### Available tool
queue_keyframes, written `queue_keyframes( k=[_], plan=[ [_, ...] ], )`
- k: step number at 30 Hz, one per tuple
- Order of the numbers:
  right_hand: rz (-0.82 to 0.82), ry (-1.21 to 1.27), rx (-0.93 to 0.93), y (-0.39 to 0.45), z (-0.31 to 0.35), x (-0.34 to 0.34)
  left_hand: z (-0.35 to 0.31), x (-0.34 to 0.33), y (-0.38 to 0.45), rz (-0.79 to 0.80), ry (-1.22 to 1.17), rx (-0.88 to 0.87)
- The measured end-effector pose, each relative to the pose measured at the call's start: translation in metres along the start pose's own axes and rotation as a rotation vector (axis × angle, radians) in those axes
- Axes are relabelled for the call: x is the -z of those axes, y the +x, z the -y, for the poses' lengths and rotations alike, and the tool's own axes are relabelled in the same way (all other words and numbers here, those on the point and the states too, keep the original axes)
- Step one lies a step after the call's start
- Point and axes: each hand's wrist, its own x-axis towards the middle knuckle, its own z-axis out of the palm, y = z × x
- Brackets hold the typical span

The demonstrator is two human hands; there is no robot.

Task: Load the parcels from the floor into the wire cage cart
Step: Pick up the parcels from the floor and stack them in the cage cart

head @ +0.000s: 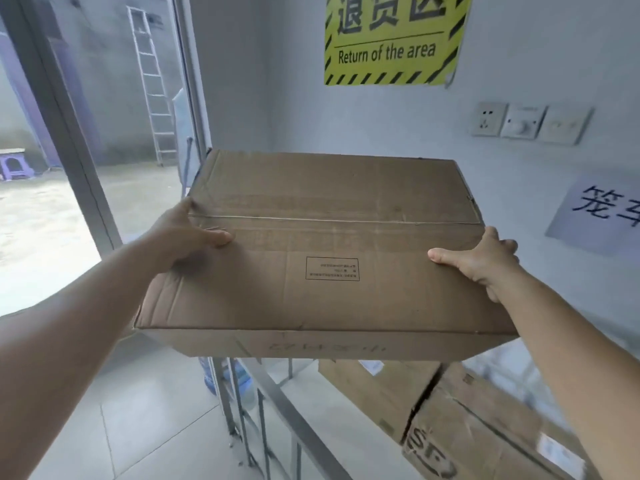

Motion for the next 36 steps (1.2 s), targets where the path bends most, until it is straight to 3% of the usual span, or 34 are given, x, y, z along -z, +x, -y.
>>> queue_keyframes(
  k=[8, 16, 23, 36],
  plan=[
    [-0.082, -0.023, -0.266, 0.007, -0.098, 0.033, -0.02, -0.12, 0.034, 0.244, 0.123, -0.04],
    [-0.093, -0.076, -0.558, 0.002, -0.16, 0.005, 0.017, -0.213, 0.084, 0.475, 0.205, -0.025],
    [-0.057, -0.111, -0.768, -0.005, -0.197, -0.058, 0.073, -0.255, 0.116, 0.659, 0.331, 0.066],
    [0.184, -0.101, -0.896, 0.009, -0.261, -0.158, 0.162, -0.291, 0.144, 0.752, 0.567, 0.196]
  ],
)
